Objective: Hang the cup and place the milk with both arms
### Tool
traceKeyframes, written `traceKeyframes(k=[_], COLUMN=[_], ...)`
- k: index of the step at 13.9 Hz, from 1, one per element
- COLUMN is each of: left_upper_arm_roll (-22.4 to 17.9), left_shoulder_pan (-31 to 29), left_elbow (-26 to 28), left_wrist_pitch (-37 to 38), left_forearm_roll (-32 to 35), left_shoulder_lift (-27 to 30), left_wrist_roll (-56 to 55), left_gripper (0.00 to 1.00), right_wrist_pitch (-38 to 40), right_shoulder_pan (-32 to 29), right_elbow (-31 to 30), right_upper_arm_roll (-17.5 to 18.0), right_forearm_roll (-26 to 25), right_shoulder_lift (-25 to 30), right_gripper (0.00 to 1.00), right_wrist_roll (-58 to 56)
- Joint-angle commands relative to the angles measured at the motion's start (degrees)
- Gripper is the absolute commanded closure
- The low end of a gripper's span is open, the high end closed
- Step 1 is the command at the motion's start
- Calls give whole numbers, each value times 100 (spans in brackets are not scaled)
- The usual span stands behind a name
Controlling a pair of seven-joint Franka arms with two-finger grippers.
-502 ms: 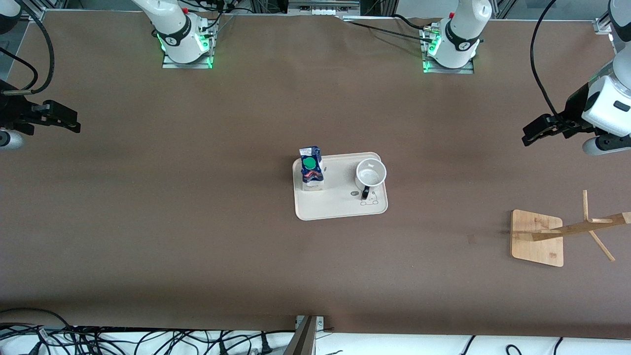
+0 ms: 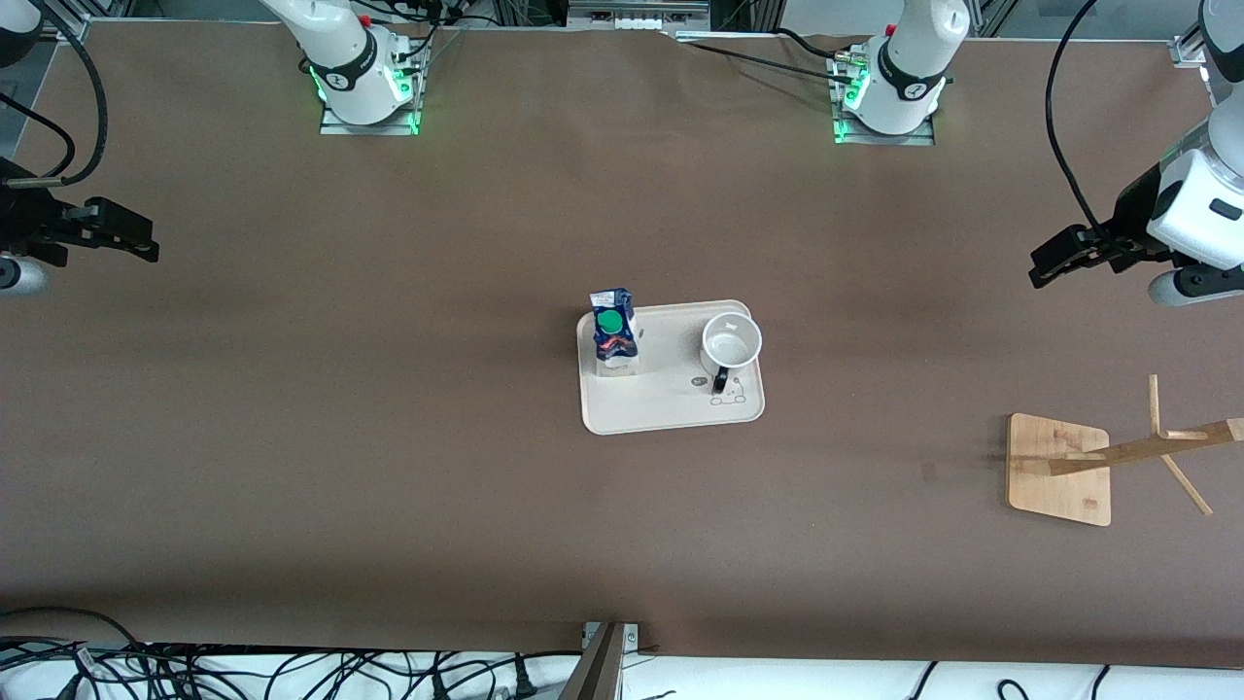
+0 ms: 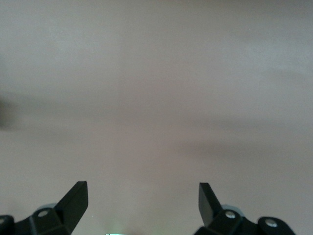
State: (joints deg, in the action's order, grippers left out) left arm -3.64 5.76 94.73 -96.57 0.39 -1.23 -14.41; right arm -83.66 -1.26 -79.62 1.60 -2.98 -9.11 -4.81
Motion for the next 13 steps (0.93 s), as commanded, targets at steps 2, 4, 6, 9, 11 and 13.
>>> traceKeyframes(k=[2, 4, 6, 9, 11, 13], left_upper_arm_roll=[38, 38, 38, 38, 38, 38], left_shoulder_pan=[-49, -49, -49, -48, -49, -49], left_elbow=[-148, -148, -148, -148, -148, -148], left_wrist_pitch=[104, 104, 112, 112, 112, 112], left_forearm_roll=[146, 146, 146, 146, 146, 146], left_shoulder_lift=[-53, -53, -53, -62, -62, -53], left_wrist_roll=[61, 61, 61, 61, 61, 61], left_gripper=[0, 0, 0, 0, 0, 0], right_wrist_pitch=[-1, -1, -19, -54, -72, -176], right_shoulder_pan=[-67, -76, -67, -59, -59, -59], right_elbow=[-45, -45, -62, -185, -299, -413], right_upper_arm_roll=[33, 33, 42, 42, 51, 51], right_forearm_roll=[87, 87, 96, 87, 87, 96], right_shoulder_lift=[76, 76, 84, 163, 233, 304], right_gripper=[0, 0, 0, 0, 0, 0], right_wrist_roll=[-91, -100, -82, -64, -29, -12])
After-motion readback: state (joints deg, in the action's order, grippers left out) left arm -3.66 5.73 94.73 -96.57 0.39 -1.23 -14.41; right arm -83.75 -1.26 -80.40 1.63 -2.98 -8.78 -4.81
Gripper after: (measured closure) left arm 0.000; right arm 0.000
